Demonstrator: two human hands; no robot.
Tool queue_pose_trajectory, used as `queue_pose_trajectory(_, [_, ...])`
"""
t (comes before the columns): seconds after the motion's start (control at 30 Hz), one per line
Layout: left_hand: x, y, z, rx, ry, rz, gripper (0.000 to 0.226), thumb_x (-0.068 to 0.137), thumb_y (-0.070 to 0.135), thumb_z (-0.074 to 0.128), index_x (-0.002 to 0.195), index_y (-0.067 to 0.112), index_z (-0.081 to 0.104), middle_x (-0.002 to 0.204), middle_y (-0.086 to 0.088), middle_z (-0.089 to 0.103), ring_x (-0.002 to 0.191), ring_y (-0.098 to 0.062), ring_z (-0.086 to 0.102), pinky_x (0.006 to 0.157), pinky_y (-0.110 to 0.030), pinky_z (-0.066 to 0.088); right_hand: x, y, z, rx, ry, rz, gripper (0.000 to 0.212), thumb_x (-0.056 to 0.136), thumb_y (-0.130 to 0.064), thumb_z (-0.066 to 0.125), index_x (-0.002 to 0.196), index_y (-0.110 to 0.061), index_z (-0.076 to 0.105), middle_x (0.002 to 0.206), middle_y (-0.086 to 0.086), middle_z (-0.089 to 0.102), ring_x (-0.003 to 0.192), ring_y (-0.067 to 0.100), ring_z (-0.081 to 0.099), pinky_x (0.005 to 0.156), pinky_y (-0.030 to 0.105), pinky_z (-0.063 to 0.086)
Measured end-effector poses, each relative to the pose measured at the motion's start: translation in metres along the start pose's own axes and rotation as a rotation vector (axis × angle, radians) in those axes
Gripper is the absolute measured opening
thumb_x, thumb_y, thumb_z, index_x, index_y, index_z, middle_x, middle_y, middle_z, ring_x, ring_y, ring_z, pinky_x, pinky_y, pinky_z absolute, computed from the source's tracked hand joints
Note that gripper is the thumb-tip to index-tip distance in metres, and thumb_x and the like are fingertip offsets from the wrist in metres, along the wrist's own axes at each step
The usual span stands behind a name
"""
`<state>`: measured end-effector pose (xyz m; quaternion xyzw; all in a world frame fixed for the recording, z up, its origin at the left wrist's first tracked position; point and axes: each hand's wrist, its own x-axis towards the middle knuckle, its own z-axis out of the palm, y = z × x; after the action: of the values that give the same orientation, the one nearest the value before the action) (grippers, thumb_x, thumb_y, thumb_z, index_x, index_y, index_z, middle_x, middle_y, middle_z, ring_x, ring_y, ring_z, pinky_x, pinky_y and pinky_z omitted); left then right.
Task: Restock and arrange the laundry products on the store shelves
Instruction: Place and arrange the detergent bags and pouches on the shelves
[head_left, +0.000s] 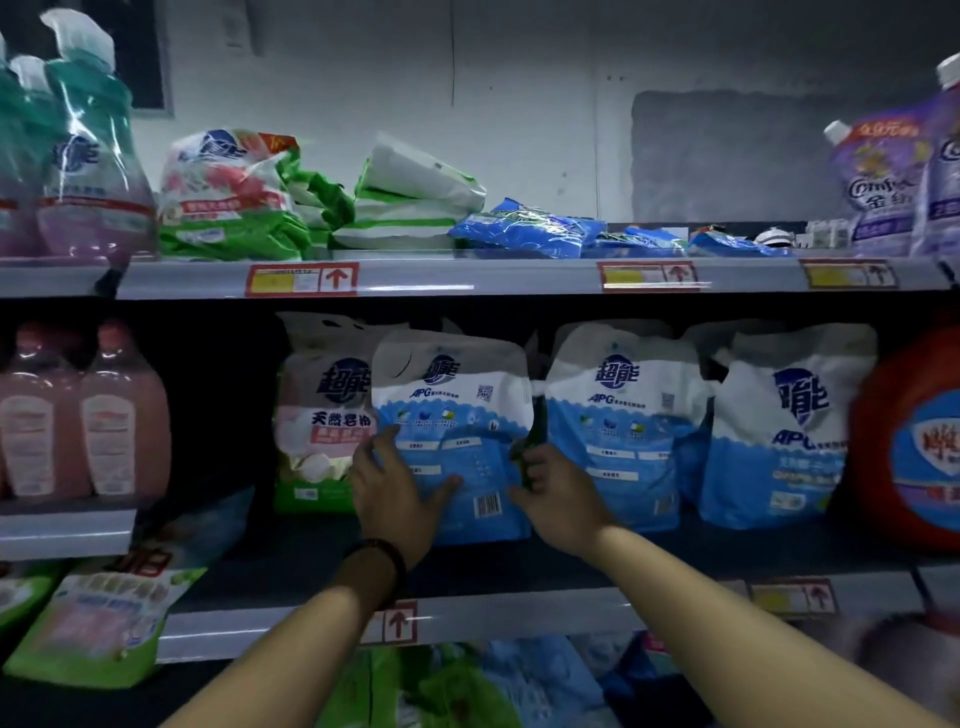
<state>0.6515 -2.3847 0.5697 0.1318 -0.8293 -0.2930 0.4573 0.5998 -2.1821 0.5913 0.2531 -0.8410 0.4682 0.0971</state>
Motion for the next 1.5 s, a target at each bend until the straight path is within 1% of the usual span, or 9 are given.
queue_pose_trajectory(0.13, [0.028,-0.031,-0.002,-0.379,-0.228,-0.237,0.115,0.058,0.068,0.091,0.145,0.035,0.024,0.146,-0.007,0.048,0.132,-0.031,0.054,0.105,-0.055,0.053,0.020,0.003,0.016,0.111,-0.025,0.058,0.056,0.095,-0.028,0.078,0.140,-0.019,0.047,0.123,-0.003,0.062,0.095,0.003,0.064,0.078,0.023,0.057])
queue_pose_trajectory(0.2, [0.034,-0.035,0.000,-0.536,-0.323,-0.293,0.101,0.069,0.053,0.089,0.143,0.037,0.022,0.140,-0.003,0.055,0.121,-0.026,0.063,0.101,-0.051,0.056,0.030,0.007,0.024,0.187,-0.044,0.098,0.069,0.088,-0.029,0.084,0.142,-0.019,0.043,0.125,-0.004,0.063,0.094,0.002,0.064,0.071,0.018,0.053])
queue_pose_trajectory(0.3, [0.039,-0.046,0.010,-0.638,-0.334,-0.326,0.113,0.071,0.037,0.094,0.151,0.039,0.015,0.133,0.001,0.060,0.114,-0.023,0.067,0.100,-0.053,0.057,0.043,0.013,0.036,0.287,-0.043,0.145,0.091,0.069,-0.037,0.097,0.142,-0.024,0.044,0.131,-0.005,0.065,0.109,0.013,0.069,0.093,0.035,0.061])
queue_pose_trajectory(0.43, [0.041,-0.058,0.014,-0.674,-0.313,-0.337,0.097,0.056,0.031,0.103,0.137,0.021,0.051,0.119,-0.004,0.076,0.100,-0.020,0.077,0.084,-0.046,0.065,0.048,0.023,0.049,0.399,-0.064,0.171,0.105,0.046,-0.051,0.102,0.137,-0.028,0.054,0.122,-0.012,0.075,0.107,0.012,0.075,0.098,0.044,0.061])
queue_pose_trajectory(0.63, [0.018,-0.065,0.001,-0.600,-0.297,-0.211,0.097,0.039,0.030,0.109,0.122,0.026,0.062,0.115,0.006,0.079,0.104,-0.014,0.077,0.090,-0.045,0.063,0.031,0.024,0.051,0.375,0.030,0.144,0.081,0.044,-0.027,0.104,0.116,-0.026,0.065,0.115,-0.009,0.075,0.103,0.012,0.074,0.086,0.038,0.065])
queue_pose_trajectory(0.93, [-0.014,-0.028,-0.042,-0.643,-0.403,-0.132,0.090,0.049,0.012,0.103,0.127,0.027,0.062,0.119,0.009,0.077,0.110,-0.018,0.075,0.092,-0.043,0.063,-0.014,0.010,0.007,0.374,-0.102,0.106,0.066,0.068,-0.003,0.096,0.120,-0.026,0.062,0.125,-0.009,0.069,0.114,0.012,0.067,0.077,0.014,0.057])
queue_pose_trajectory(1.1, [-0.031,0.022,-0.023,-0.578,-0.418,0.005,0.089,0.054,0.017,0.105,0.128,0.032,0.059,0.124,0.013,0.075,0.113,-0.011,0.073,0.095,-0.048,0.061,-0.037,0.023,-0.044,0.276,-0.018,0.250,0.074,0.066,-0.008,0.098,0.129,-0.011,0.059,0.131,-0.003,0.065,0.116,0.021,0.063,0.089,0.031,0.055])
queue_pose_trajectory(1.3, [-0.059,0.088,0.039,-0.556,-0.401,0.110,0.084,0.054,0.038,0.103,0.124,0.042,0.058,0.122,0.020,0.073,0.113,-0.006,0.071,0.094,-0.045,0.061,-0.055,0.068,-0.115,0.261,0.094,0.306,0.071,0.073,-0.003,0.094,0.134,-0.008,0.057,0.132,0.001,0.063,0.111,0.020,0.062,0.086,0.031,0.054])
queue_pose_trajectory(1.5, [-0.072,0.134,0.084,-0.529,-0.437,0.149,0.085,0.059,0.054,0.098,0.131,0.042,0.054,0.134,0.020,0.066,0.123,-0.010,0.064,0.100,-0.043,0.059,-0.060,0.102,-0.168,0.198,0.157,0.329,0.059,0.076,-0.004,0.092,0.120,-0.013,0.055,0.120,-0.002,0.062,0.112,0.023,0.061,0.096,0.040,0.054])
